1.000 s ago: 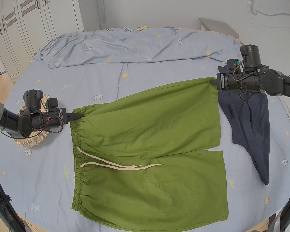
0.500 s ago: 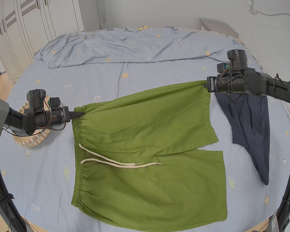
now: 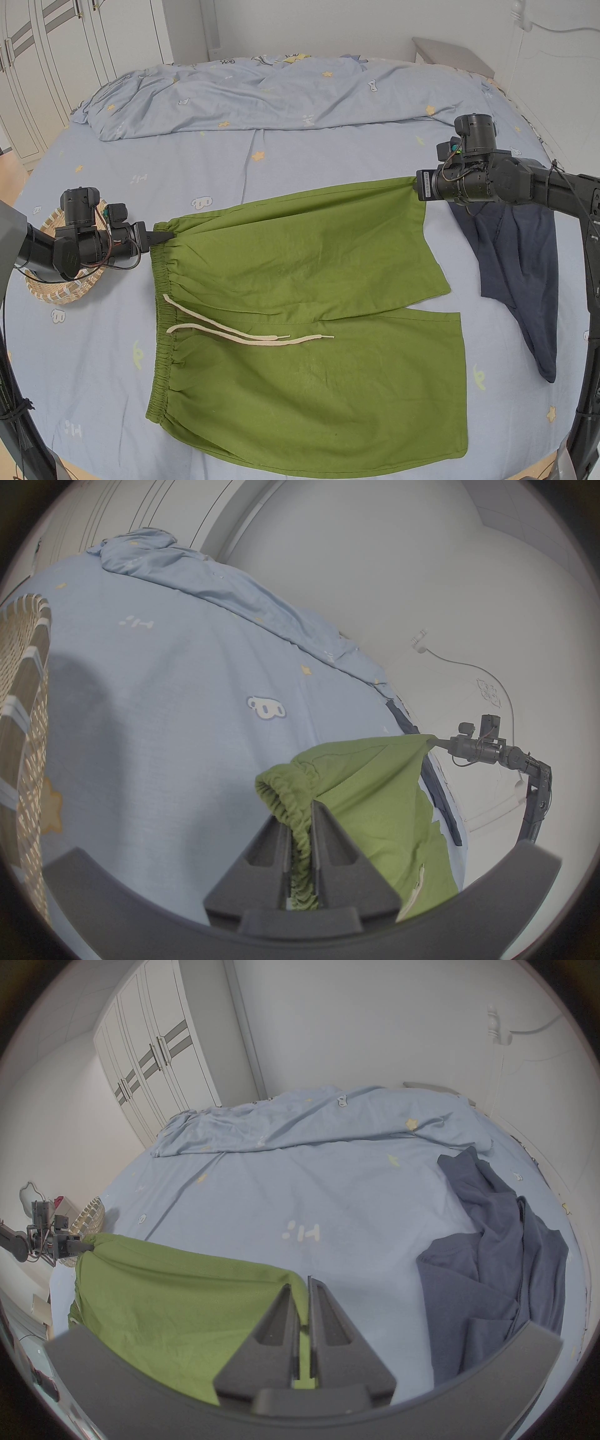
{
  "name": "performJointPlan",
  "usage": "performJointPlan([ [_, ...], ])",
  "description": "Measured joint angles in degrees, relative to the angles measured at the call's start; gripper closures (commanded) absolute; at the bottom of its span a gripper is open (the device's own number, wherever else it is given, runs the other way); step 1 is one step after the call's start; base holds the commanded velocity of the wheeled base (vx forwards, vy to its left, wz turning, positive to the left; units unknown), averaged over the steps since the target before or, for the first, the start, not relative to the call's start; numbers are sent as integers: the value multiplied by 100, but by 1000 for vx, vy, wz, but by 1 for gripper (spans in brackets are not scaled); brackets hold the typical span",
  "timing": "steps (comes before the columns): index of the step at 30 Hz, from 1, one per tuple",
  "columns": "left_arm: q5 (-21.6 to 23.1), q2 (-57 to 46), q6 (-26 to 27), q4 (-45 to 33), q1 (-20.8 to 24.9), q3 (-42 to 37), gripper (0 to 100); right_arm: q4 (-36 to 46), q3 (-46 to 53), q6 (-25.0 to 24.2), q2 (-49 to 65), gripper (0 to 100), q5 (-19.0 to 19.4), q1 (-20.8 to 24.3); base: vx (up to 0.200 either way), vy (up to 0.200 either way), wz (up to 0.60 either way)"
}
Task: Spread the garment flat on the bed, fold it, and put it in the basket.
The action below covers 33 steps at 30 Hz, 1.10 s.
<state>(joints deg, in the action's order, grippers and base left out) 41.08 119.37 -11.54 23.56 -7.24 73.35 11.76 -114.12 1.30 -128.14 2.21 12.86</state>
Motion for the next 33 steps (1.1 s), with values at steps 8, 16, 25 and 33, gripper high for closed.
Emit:
performJointPlan([
  [8,-288,155,13,5,22,90,100,137,-44,-5,-266,0,-33,37,0,0,0],
  [16,-304,221,20,11,71,110,0,110,-49,-20,-417,0,-57,74,0,0,0],
  [25,-299,98,30,13,80,44,0,158,-49,-62,-262,0,-33,100,0,0,0],
  [33,-564,-586,6,-17,-9,-318,0,336,80,-274,438,0,-10,100,0,0,0],
])
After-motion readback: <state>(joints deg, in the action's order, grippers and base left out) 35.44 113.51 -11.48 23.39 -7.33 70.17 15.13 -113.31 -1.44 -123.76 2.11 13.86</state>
